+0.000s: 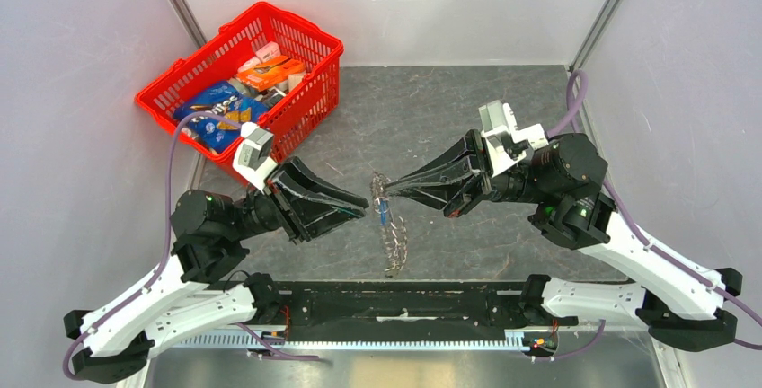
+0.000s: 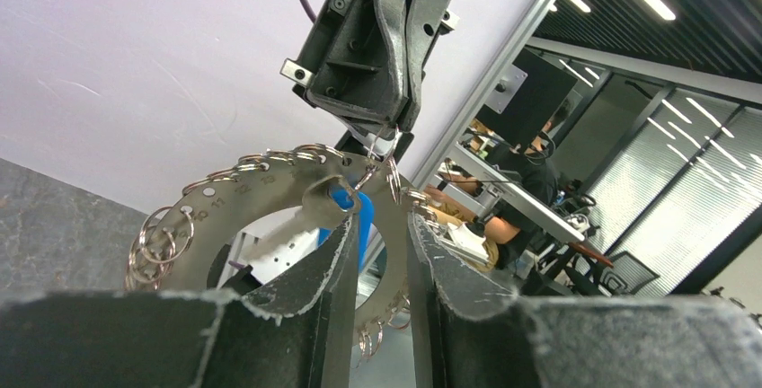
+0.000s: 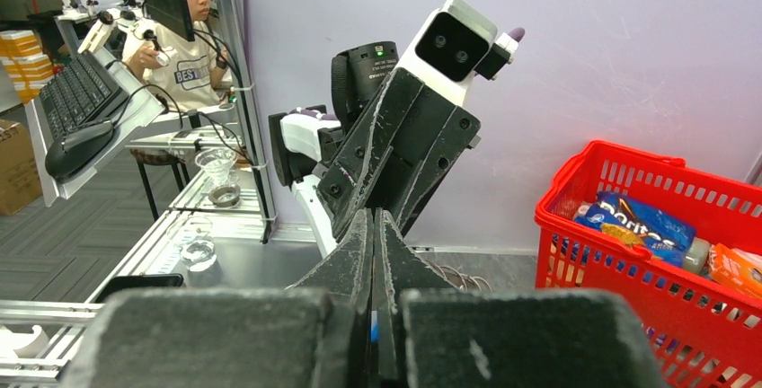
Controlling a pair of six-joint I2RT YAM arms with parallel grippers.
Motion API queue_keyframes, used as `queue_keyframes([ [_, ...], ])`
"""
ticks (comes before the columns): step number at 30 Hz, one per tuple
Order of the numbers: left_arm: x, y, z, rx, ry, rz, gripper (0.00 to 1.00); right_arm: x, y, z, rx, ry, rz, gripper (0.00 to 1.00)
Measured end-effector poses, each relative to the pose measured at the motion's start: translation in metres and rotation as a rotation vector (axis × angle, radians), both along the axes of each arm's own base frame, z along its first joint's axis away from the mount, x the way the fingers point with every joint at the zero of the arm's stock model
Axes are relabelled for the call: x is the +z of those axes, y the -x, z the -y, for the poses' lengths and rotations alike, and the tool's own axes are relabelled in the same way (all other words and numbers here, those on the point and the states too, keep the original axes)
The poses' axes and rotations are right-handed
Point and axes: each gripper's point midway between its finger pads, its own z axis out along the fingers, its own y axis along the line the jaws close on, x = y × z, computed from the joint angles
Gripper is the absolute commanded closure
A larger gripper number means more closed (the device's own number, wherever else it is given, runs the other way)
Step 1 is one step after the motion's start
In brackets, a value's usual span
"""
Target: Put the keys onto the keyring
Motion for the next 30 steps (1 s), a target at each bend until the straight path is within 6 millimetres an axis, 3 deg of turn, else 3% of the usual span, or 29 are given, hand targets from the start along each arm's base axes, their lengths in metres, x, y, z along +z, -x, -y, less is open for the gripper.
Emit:
queue_keyframes([
  [17, 0.004, -0.013, 0.006, 0.096, -0.05, 0.142, 0.7, -0.015, -0.019, -0.004, -0.082, 0.038, -0.122, 1.0],
  [30, 0.008, -0.014, -0.004, 0.174, -0.046, 0.323, 0.7, -0.014, -0.012, 0.0, -0.053, 0.032, -0.173, 1.0],
])
